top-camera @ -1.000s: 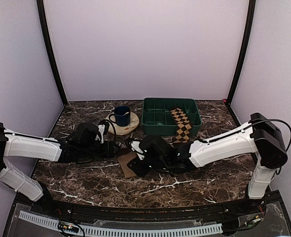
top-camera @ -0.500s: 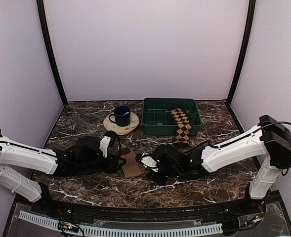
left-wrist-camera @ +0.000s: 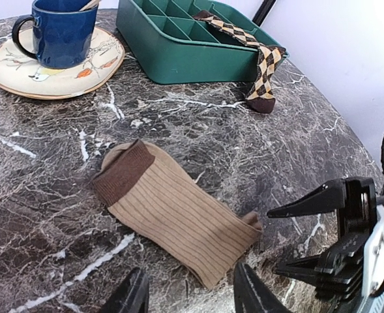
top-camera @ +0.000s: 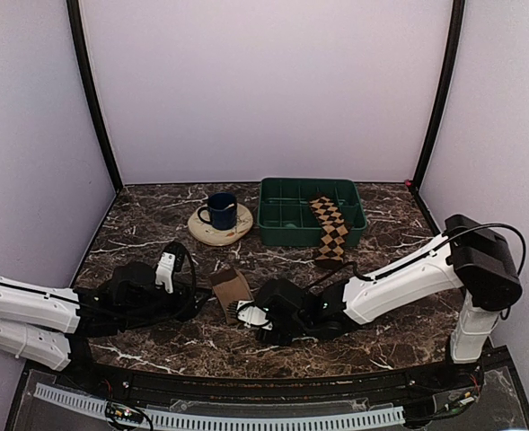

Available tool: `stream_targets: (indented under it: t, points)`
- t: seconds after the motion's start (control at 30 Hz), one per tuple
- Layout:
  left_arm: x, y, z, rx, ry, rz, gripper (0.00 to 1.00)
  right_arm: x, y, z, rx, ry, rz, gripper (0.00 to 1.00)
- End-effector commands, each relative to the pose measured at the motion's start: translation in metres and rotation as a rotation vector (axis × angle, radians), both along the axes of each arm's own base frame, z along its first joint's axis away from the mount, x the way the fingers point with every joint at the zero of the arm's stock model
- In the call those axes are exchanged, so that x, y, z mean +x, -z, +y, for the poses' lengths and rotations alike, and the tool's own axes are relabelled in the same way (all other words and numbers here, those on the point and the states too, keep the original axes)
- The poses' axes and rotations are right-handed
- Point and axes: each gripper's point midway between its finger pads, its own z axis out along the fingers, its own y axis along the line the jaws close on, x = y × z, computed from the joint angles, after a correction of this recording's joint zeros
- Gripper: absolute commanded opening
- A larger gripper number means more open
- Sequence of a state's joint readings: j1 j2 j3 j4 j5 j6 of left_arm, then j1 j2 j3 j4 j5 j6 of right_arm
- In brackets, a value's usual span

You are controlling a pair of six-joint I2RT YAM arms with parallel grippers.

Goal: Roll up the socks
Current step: Pick up the sock from the center of the board.

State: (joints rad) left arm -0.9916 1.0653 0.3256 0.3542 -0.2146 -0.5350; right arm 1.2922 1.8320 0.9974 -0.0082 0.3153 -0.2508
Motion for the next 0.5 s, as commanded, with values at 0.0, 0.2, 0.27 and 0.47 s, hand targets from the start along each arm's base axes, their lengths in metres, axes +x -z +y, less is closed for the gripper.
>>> stream_targets:
  t: [0.0, 0.2, 0.27, 0.47]
  points:
    - [0.0, -0.001, 0.006, -0.018, -0.03, -0.019, 0.47, 0.001, 0.0, 0.01, -0.067, -0.049, -0.101, 0.6]
    - [0.001, -0.004, 0.008, -0.023, -0.034, -0.03, 0.47, 0.012, 0.008, 0.008, -0.156, -0.066, -0.201, 0.6]
    - [0.001, -0.004, 0.008, -0.024, -0.036, -0.034, 0.47, 0.014, 0.008, 0.008, -0.177, -0.082, -0.23, 0.6]
    - [0.0, -0.007, 0.015, -0.032, -0.054, -0.047, 0.47, 0.019, 0.016, 0.006, -0.242, -0.13, -0.293, 0.55]
